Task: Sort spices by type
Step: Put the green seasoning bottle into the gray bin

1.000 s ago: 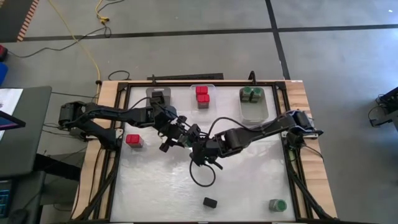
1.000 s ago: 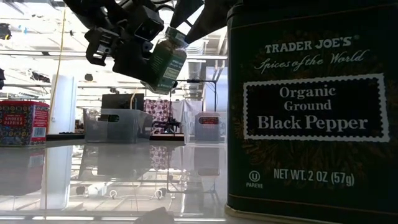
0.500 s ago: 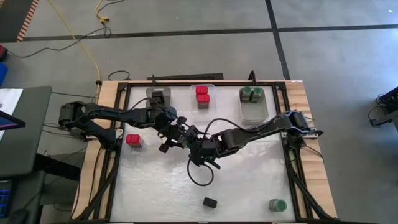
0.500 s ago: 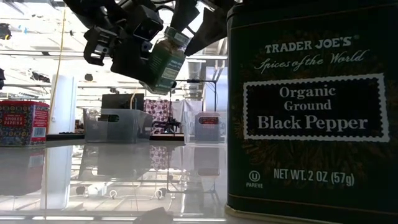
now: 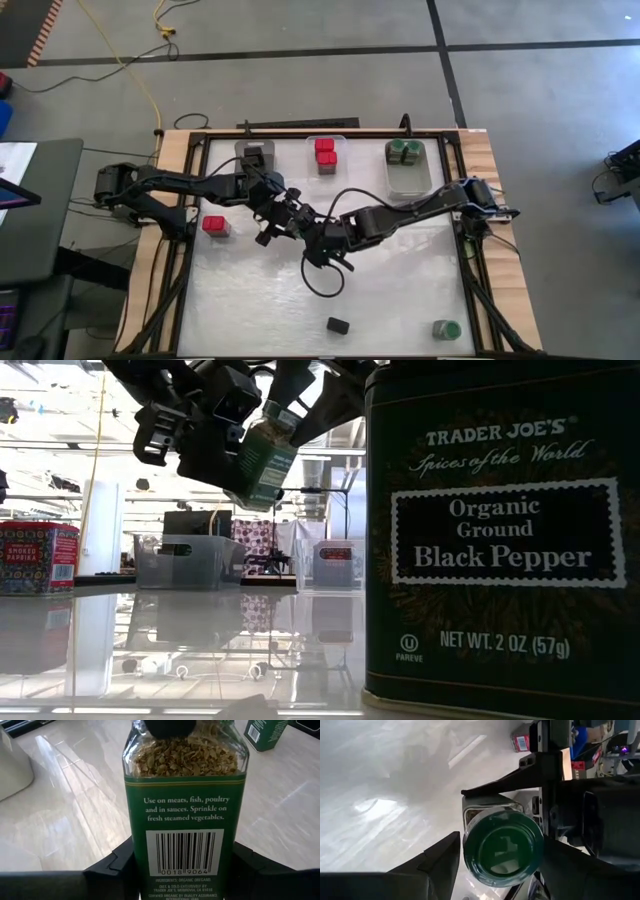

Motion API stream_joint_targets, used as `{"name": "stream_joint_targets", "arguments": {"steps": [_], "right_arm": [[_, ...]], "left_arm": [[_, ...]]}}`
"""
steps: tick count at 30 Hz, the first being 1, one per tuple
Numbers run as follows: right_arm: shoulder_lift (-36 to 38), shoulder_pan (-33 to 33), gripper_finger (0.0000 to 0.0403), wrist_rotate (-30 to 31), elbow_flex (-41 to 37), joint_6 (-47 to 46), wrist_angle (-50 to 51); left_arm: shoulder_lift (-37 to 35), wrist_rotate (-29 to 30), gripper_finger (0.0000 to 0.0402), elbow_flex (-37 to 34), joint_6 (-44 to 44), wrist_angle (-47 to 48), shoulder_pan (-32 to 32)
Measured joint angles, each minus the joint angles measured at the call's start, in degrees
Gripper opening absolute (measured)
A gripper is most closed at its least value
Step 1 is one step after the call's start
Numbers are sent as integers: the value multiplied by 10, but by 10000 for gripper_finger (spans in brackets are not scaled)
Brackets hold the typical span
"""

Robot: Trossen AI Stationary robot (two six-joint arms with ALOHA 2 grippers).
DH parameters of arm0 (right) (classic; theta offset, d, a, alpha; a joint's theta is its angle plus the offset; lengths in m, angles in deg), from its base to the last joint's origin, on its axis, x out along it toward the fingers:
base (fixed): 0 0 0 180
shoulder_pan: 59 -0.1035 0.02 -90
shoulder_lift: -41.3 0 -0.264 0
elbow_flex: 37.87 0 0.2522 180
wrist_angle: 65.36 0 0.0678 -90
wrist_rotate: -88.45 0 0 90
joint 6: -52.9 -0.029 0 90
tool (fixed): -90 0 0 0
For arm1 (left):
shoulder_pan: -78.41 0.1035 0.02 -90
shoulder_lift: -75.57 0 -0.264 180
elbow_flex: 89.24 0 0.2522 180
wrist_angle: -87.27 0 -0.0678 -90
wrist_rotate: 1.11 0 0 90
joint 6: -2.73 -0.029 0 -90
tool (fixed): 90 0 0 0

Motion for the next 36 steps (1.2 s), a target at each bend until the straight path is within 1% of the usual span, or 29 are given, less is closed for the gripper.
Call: {"name": "stream_joint_targets", "arguments": {"steps": [2,11,13,17,24,29,36], "right_arm": [[-2,0,274,-10,0,1,-1],[-16,-1,270,-9,0,15,-10],[-15,-3,258,-9,0,16,-10],[-15,-3,221,-9,0,3,-4],[-15,-4,221,-8,0,-3,-4],[-15,-4,221,-8,0,-22,-4],[-15,0,221,-6,0,-41,-4]], "left_arm": [[0,0,188,0,2,1,0],[0,4,188,0,7,-1,-1],[0,4,189,0,12,-5,-1],[0,2,207,0,14,-2,-2],[0,0,207,0,16,-2,-2],[0,-2,211,0,49,-1,-4],[0,1,213,0,48,-3,-4]]}}
